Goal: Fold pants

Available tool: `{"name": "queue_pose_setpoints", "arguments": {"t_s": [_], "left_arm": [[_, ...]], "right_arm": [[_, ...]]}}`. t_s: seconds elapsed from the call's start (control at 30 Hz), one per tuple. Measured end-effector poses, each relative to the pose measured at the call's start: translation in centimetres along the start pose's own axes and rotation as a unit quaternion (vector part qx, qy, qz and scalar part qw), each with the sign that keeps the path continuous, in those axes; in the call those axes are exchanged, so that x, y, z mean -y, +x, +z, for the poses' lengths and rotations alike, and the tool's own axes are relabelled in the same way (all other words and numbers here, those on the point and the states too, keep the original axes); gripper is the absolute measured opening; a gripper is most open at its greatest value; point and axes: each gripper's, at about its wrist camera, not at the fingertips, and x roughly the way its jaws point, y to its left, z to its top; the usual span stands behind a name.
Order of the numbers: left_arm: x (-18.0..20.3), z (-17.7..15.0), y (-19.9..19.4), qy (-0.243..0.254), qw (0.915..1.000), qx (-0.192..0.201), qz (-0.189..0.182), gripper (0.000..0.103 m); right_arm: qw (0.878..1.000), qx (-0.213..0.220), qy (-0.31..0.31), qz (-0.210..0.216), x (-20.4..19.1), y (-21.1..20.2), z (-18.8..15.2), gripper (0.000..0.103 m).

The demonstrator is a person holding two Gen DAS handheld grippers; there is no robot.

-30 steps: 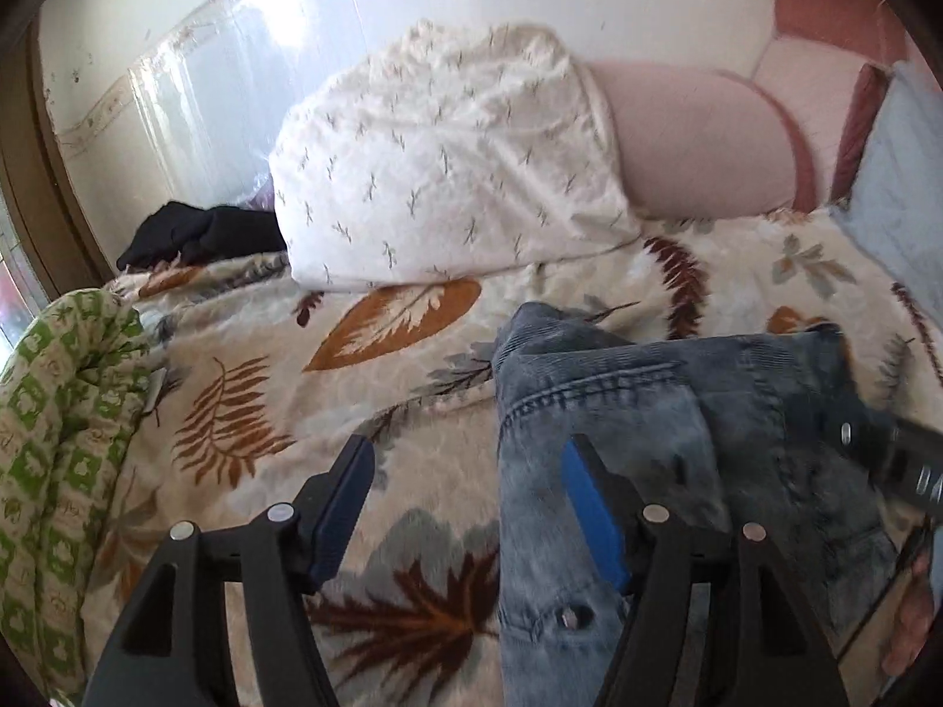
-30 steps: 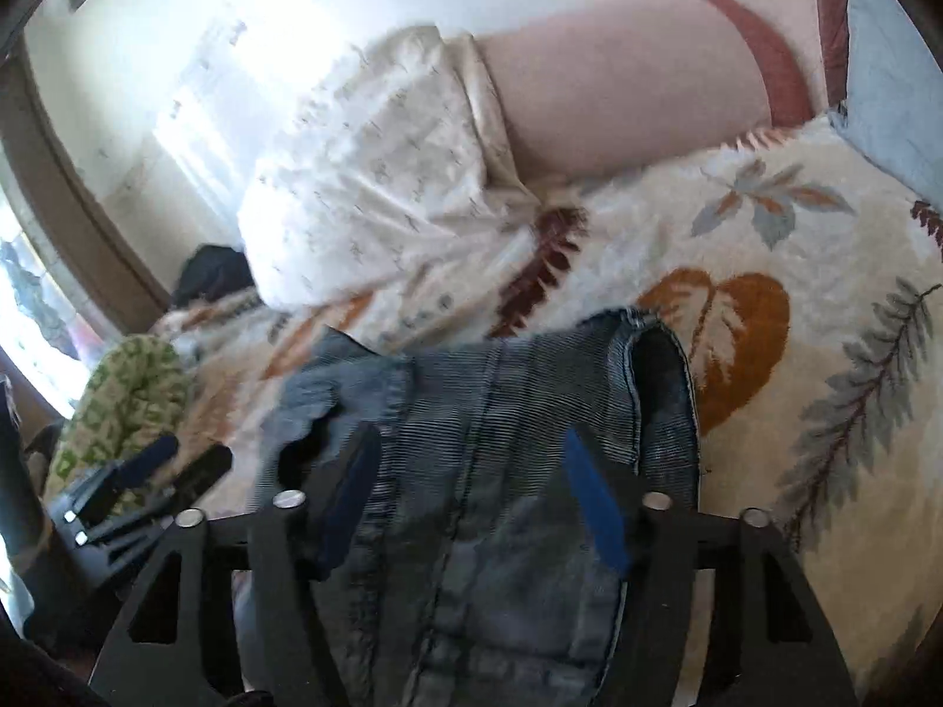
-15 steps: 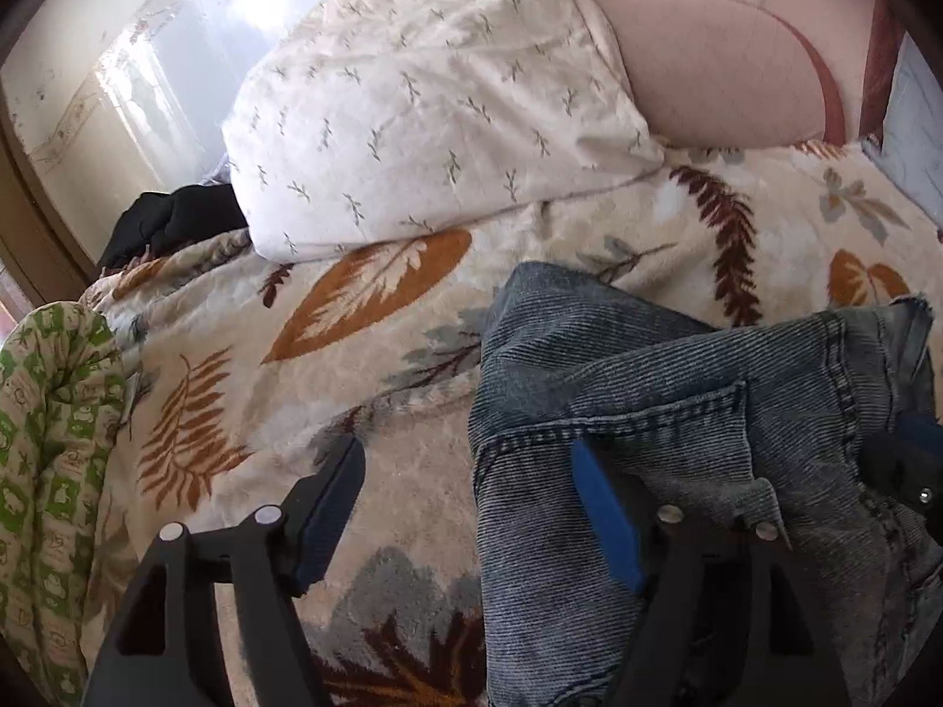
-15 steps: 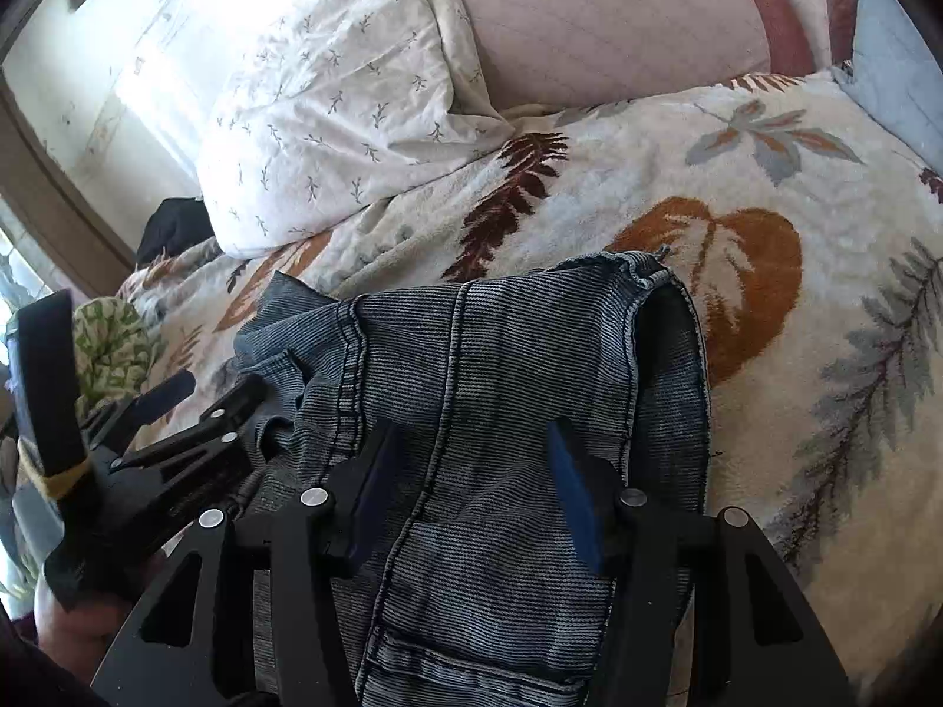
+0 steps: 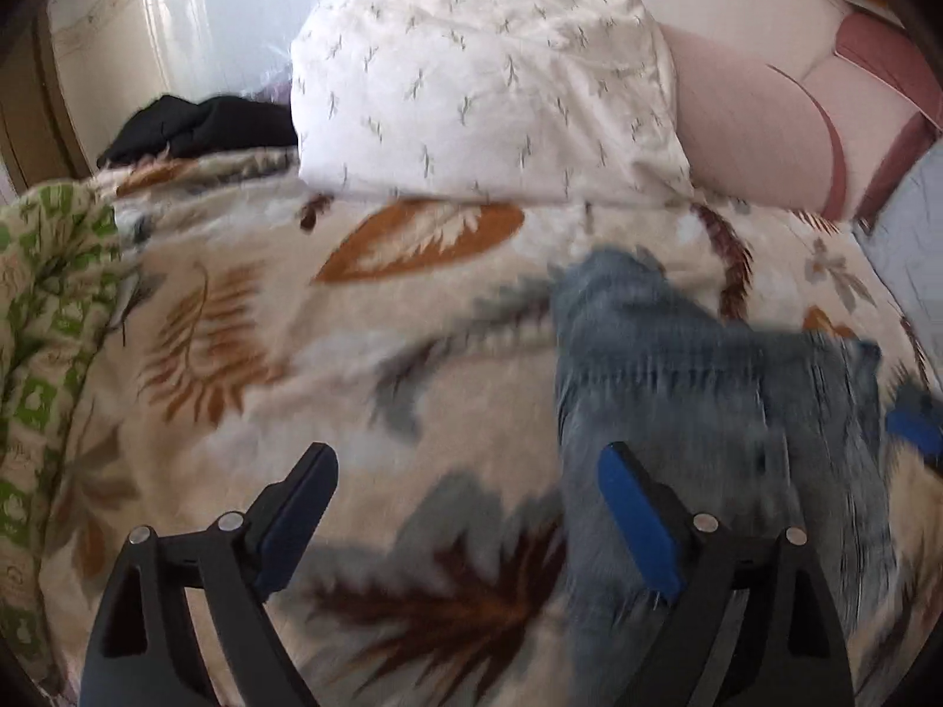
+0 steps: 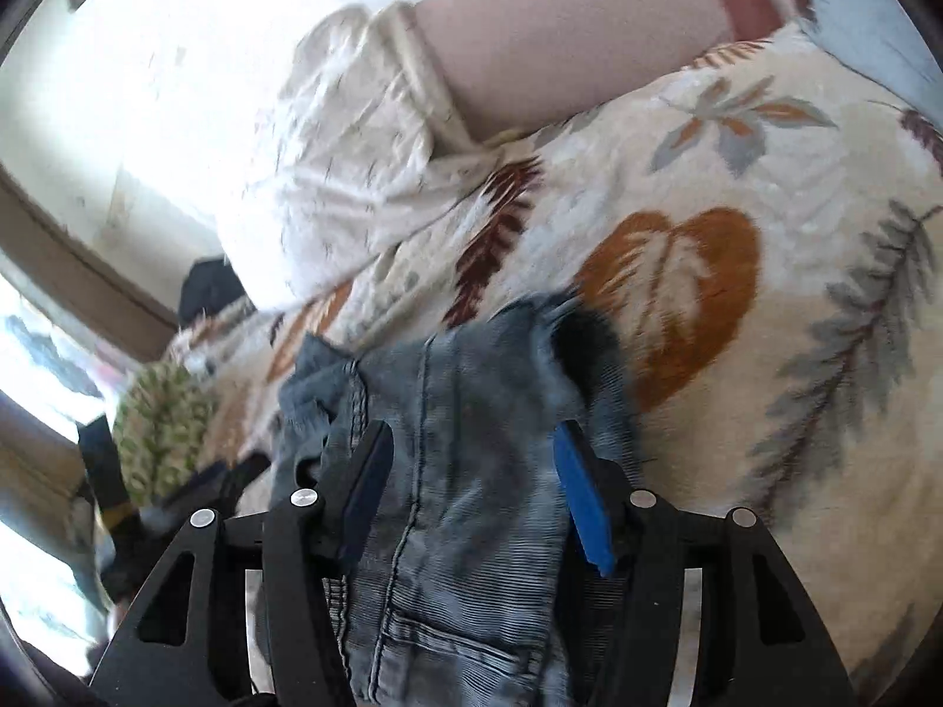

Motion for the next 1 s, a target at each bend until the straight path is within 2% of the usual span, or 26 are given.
{"name": "queue_pose_setpoints", "arguments": {"t_s": [0.13, 0.27, 0.37, 0.5, 0.67, 0.77, 0.9, 1.0], "left_arm": [[-1.0, -1.8, 0.3, -0.034, 0.9968, -0.039, -0.060, 0.092], [-0.8, -2.2, 0.4, -0.047, 0.9939, -0.051, -0.086, 0.092], [-0.9, -2.2, 0.6, -0.052, 0.9918, -0.063, -0.098, 0.092], [-1.3, -2.1, 0.4, -0.075, 0.9848, -0.076, -0.137, 0.092], [-0.7, -2.0, -0.4, -0.068, 0.9839, -0.066, -0.152, 0.093], [0.5, -1.9, 0.4, -0.054, 0.9843, -0.078, -0.149, 0.094], [1.2, -1.3, 1.8, -0.069, 0.9804, -0.090, -0.161, 0.095], [1.8, -1.0, 2.3, -0.074, 0.9778, -0.093, -0.173, 0.095]], "right_arm": [[0.999, -0.013, 0.033, -0.009, 2.1, -1.1, 1.0, 0.071], [0.997, -0.025, 0.064, -0.043, 4.4, -2.1, 1.1, 0.072], [0.996, -0.039, 0.073, -0.038, 5.3, -2.1, 1.0, 0.072], [0.993, -0.089, 0.055, -0.047, 4.7, 0.1, 0.4, 0.073], [0.990, -0.133, 0.017, -0.052, 3.3, 2.2, -0.9, 0.073], [0.990, -0.132, 0.025, -0.046, 3.1, 2.8, -1.2, 0.084], [0.991, -0.126, 0.031, -0.036, 3.2, 2.9, -1.2, 0.086], [0.991, -0.123, 0.050, 0.000, 3.3, 3.1, -1.1, 0.086]]}}
